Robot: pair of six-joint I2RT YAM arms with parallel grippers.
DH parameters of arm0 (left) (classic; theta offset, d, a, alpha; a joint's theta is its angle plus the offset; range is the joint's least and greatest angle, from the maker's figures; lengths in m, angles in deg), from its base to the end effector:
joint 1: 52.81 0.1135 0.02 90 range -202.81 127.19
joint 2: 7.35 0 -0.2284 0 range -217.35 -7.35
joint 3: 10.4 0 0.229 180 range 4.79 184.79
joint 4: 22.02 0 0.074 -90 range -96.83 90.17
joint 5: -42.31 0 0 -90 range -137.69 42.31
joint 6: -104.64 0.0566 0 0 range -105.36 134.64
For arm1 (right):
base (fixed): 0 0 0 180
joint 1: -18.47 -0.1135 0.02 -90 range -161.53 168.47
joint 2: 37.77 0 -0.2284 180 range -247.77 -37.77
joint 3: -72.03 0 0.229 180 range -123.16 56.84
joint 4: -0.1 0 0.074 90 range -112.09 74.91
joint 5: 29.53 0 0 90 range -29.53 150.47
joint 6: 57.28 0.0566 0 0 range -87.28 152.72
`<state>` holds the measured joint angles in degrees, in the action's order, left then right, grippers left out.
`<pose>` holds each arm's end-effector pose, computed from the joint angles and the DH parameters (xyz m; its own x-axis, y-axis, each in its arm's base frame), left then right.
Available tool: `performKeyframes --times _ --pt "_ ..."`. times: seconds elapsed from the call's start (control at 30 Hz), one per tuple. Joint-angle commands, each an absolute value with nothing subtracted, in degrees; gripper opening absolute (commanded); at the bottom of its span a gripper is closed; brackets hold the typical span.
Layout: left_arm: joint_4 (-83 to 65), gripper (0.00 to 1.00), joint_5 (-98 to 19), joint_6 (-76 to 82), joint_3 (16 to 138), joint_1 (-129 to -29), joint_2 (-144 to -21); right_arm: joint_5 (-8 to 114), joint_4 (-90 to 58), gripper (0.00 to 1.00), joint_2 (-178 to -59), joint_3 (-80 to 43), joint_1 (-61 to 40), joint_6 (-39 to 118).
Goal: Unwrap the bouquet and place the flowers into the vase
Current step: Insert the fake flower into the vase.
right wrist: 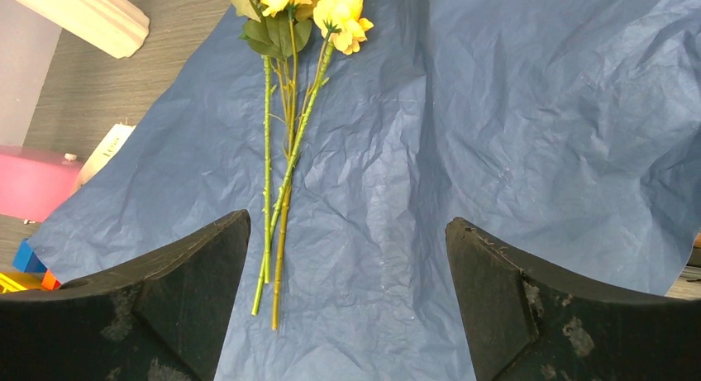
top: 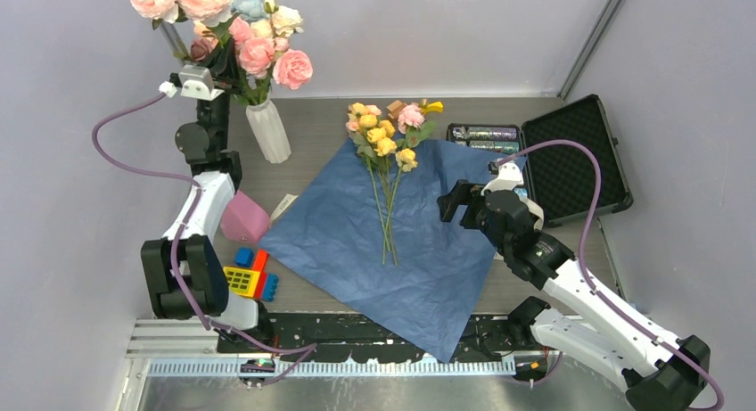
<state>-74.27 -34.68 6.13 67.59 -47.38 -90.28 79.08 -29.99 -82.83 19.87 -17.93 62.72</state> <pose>0.3074 0.0164 0.4154 0.7148 -0.0769 -0.6951 0.1674 0.9839 0.0633 0.1744 0.1062 0.2536 -0.4352 0.2679 -0.8596 -0.1251 0.9275 0.3523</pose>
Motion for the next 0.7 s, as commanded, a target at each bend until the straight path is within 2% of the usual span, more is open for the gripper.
performKeyframes --times 0.0,0.67 --pt "-80.51 0.00 -35.94 8.37 67.20 -47.01 -91.12 80.68 -28.29 0.94 -81.23 18.26 -17.49 61.65" --pt "-84.51 0.00 -36.53 9.81 66.11 -47.10 -93.92 80.00 -28.23 0.94 -83.11 16.85 -16.87 61.11"
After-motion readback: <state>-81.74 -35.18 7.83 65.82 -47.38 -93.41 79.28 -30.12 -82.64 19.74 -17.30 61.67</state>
